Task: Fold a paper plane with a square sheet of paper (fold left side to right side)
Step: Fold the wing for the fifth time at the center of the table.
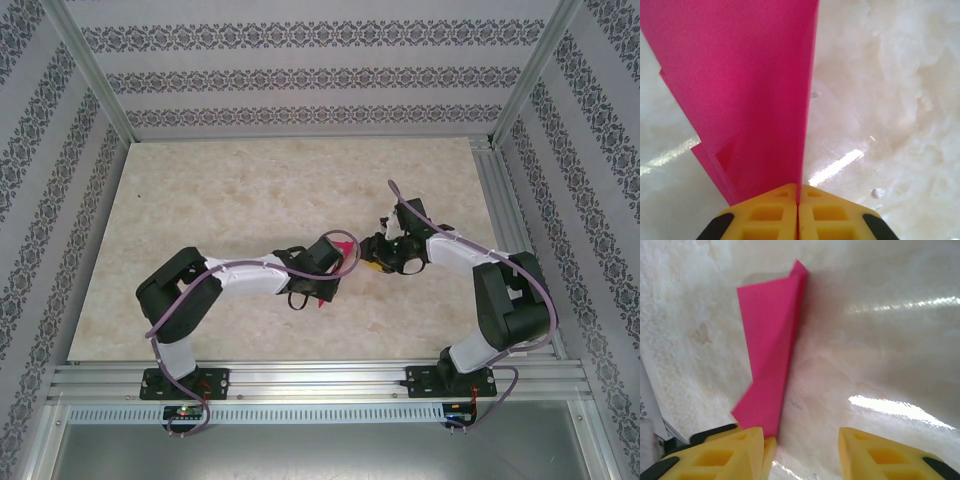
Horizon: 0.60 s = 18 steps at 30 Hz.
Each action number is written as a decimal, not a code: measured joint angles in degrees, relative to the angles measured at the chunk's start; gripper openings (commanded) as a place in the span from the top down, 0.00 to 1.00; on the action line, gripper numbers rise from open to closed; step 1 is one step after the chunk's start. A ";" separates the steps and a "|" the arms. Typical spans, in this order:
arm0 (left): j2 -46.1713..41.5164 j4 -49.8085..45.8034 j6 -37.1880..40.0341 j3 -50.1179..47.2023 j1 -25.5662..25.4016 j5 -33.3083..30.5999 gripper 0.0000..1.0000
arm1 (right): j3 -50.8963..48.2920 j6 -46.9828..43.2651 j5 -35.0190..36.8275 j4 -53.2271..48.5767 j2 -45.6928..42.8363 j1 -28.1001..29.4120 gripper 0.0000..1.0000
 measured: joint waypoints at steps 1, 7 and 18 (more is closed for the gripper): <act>-0.31 0.85 -0.37 -0.37 0.57 1.20 0.92 | -0.83 0.00 -0.02 0.83 -0.22 0.22 0.56; -1.36 5.92 -3.96 -2.01 3.82 7.69 0.97 | -3.37 1.38 -0.46 6.47 -0.70 2.47 0.54; -1.60 15.37 -11.41 -7.26 7.10 15.21 1.00 | -3.65 3.89 -1.29 14.08 2.21 5.55 0.54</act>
